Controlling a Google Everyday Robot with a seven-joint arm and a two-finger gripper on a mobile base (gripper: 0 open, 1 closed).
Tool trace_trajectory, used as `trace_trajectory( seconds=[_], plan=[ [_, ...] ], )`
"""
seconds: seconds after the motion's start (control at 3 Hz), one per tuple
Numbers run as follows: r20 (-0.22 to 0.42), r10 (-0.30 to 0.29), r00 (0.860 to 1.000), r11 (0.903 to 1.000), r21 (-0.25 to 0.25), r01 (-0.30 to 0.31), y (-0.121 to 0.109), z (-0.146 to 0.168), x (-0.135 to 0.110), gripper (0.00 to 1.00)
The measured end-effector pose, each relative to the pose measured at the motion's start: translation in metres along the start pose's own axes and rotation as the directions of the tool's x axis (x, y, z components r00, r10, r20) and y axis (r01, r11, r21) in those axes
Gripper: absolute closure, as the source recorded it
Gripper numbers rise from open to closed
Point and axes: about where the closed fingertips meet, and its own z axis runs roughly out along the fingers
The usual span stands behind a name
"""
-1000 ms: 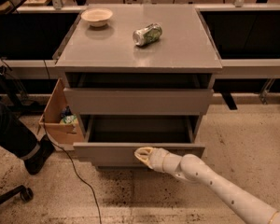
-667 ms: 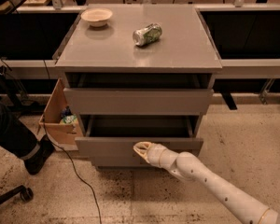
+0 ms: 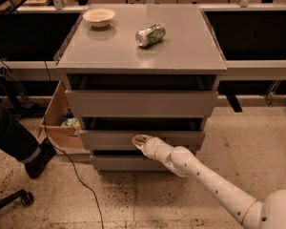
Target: Close middle drawer
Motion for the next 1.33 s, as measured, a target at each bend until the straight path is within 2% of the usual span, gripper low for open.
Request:
trace_trajectory(
  seconds=[0.33, 0.67, 1.0, 1.33],
  plan=[
    [0.02, -0.006, 1.0, 1.0, 0.004, 0.006, -0.004, 0.007, -0.005, 1.0],
    [0.058, 0.045, 0.997, 0.9982, -0.042, -0.043, 0.009, -0.007, -0.008, 1.0],
    [0.098, 0.073, 0.992, 0.9933, -0.096, -0.064, 0.024, -0.038, -0.019, 1.0],
    [0.101, 0.087, 0.991, 0.9854, -0.155, -0.07, 0.04, -0.074, -0.026, 1.0]
  ],
)
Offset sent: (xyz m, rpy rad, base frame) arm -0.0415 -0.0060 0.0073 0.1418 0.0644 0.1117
